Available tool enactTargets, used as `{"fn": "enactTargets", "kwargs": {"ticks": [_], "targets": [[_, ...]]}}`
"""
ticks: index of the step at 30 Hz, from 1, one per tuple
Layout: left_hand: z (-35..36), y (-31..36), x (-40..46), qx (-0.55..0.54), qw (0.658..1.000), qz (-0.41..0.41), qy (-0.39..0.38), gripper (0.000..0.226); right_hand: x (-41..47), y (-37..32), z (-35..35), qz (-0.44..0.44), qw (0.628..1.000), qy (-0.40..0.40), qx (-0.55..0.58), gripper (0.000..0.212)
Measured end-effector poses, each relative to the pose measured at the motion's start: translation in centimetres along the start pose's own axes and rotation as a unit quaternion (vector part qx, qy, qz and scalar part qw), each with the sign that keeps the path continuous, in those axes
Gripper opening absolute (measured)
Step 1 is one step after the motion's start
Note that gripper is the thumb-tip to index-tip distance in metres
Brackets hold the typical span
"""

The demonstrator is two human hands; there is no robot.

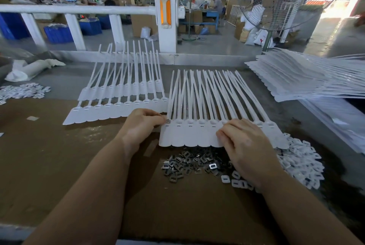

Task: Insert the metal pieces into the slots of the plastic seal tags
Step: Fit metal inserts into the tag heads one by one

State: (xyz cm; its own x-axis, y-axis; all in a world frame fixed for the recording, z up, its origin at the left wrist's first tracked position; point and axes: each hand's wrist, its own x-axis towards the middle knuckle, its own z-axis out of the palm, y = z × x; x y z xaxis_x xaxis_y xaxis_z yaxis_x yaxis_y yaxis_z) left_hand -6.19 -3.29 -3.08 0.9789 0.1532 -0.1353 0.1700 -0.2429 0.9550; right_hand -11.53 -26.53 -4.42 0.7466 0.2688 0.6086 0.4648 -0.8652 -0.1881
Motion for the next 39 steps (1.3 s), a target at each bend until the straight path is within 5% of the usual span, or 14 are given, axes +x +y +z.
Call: {"fn": "enactTargets", "kwargs": {"ticks": [26, 39], "targets": [[0.35, 0.29, -0.87, -0.027, 0.999, 0.040, -0.013, 0.020, 0.04, -0.33, -0.34, 0.001, 1.000, 0.002, 0.013, 0.023], [0.95, 0.25, -0.93, 0.102, 0.985, 0.123, 0.064, 0.036, -0.03, -0.35, -0.43, 0.003, 1.000, 0.007, 0.012, 0.023]]}}
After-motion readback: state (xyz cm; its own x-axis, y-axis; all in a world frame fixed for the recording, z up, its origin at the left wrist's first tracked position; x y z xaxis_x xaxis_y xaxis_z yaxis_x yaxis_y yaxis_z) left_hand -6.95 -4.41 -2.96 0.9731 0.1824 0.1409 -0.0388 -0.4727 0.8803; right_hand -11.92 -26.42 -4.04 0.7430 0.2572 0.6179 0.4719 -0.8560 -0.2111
